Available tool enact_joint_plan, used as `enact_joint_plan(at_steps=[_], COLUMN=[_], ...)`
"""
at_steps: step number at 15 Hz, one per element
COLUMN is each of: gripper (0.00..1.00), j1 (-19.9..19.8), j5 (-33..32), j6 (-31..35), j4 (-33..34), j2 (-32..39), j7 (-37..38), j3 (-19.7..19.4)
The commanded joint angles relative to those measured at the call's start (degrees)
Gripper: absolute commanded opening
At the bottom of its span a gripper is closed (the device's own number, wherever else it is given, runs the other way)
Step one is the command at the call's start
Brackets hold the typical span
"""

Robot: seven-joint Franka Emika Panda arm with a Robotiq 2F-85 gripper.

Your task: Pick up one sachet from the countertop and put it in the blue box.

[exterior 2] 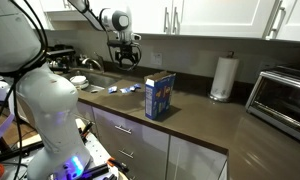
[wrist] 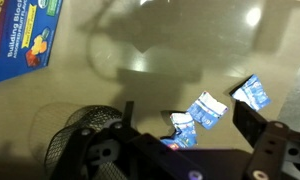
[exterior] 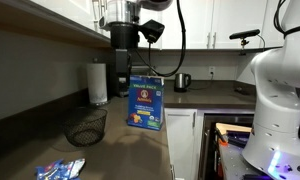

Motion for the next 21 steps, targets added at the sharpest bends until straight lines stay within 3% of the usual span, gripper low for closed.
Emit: enact_joint_plan(at_steps=[1,6,12,17,21], gripper=[1.0,1.0,1.0,1.0,1.0], j1=[0.22,0.74,3.22,3.44,2.54], j5=[-0.06,0.89,0.61,-0.06,0.41], j6=[-0.11,3.69,16.83,25.58,22.72], j4=[0.09,-1.5,-0.79,5.13,13.29], j2=[0.03,2.31,13.45,25.46,33.38], j7=[0.07,-1.08,-2.98,-6.6,-11.45], j3=[-0.31,-0.15,2.19,4.03,6.05])
